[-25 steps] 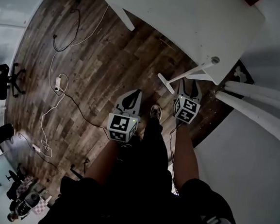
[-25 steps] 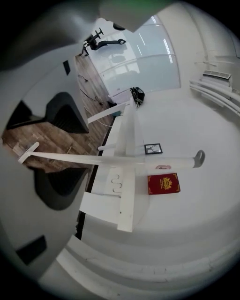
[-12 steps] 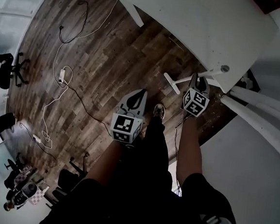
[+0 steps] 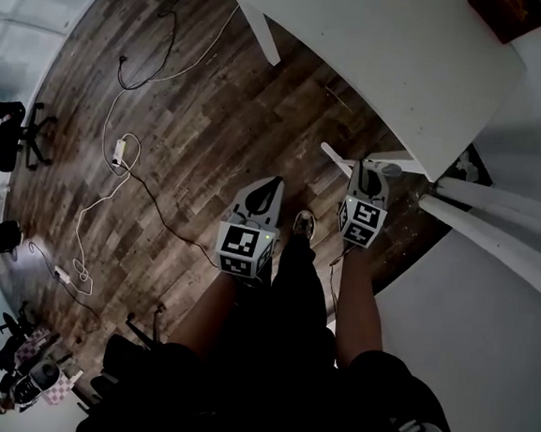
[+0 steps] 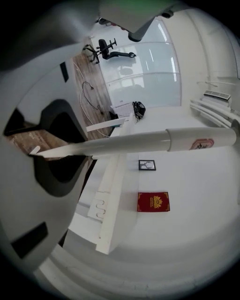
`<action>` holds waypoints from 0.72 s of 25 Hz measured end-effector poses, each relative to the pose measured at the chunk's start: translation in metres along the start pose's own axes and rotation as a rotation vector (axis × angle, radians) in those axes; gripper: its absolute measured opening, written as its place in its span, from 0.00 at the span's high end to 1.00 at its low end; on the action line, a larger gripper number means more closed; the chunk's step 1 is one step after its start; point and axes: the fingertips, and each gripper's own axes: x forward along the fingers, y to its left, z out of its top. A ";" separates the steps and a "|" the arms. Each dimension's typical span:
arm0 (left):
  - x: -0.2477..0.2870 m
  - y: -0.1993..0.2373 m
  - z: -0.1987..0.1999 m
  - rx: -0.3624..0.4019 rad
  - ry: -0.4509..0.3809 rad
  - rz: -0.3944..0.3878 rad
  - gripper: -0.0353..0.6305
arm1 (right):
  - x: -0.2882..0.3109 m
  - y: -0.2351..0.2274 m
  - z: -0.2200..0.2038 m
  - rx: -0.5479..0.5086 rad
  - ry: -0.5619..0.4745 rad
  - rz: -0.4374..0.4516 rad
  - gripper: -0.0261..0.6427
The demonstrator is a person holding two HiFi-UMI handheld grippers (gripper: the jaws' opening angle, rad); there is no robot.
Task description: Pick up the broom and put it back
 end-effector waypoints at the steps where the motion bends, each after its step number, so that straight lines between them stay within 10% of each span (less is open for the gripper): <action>1: -0.005 0.002 0.001 0.002 -0.007 -0.001 0.95 | -0.007 0.006 0.008 -0.013 -0.015 0.003 0.81; 18: -0.125 0.043 0.118 0.058 -0.316 -0.025 0.95 | -0.170 0.170 0.197 -0.157 -0.284 0.223 0.81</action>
